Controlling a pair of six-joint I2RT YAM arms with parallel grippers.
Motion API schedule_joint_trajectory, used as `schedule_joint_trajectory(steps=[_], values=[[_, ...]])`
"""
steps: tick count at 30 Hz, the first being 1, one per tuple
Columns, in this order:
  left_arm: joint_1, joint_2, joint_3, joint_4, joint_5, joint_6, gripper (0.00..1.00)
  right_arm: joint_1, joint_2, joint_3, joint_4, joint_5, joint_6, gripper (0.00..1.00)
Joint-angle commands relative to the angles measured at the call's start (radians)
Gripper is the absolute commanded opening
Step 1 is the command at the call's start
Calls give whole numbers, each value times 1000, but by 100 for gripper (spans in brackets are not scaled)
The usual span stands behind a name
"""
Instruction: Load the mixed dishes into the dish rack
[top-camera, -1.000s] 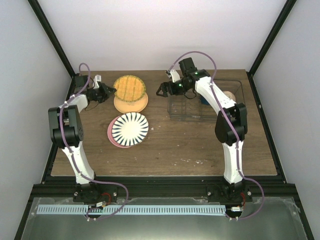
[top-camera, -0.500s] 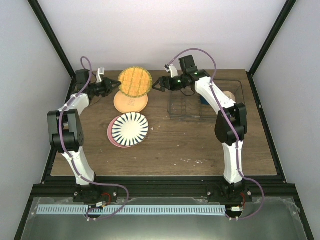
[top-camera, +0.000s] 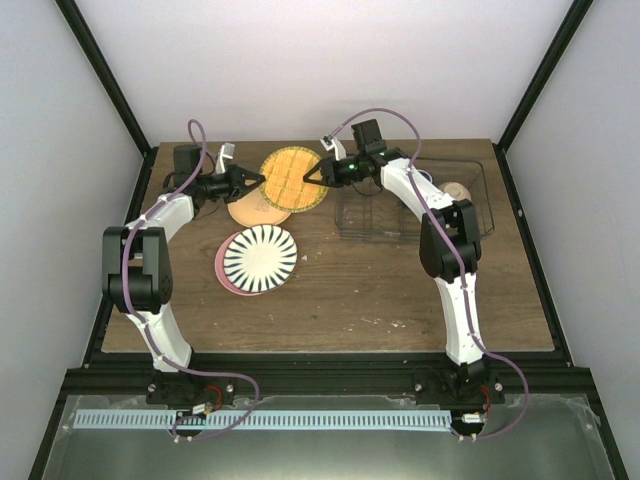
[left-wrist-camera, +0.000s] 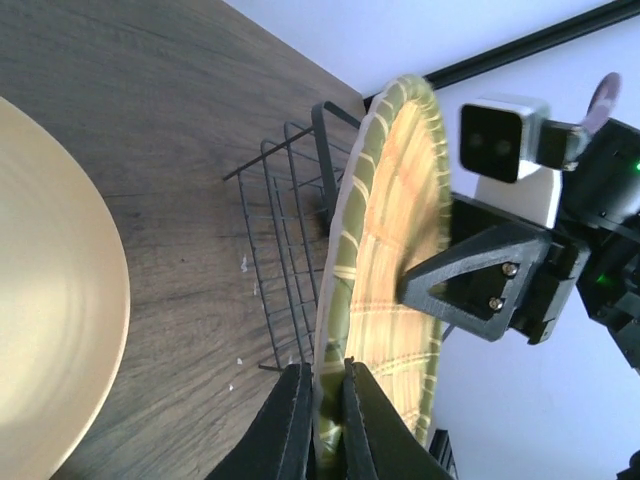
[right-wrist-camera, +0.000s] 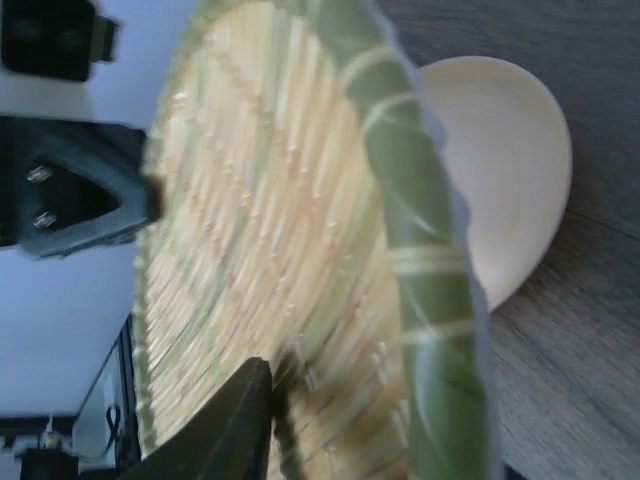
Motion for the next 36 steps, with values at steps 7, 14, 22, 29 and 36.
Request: schedule_joint_trajectory(steps=[7, 14, 22, 29, 36], values=[[1, -35, 16, -51, 12, 81, 10, 7, -73, 54, -56, 36, -101, 6], [4, -17, 107, -185, -19, 164, 55, 0, -104, 203, -228, 216, -353, 1], [45, 20, 292, -363, -102, 263, 100, -38, -268, 133, -213, 565, -662, 1], [85, 73, 388, -445, -131, 298, 100, -65, -452, -122, -34, 713, -996, 1], [87, 87, 359, -414, -119, 274, 100, -89, -576, -341, 99, 732, -1312, 1]])
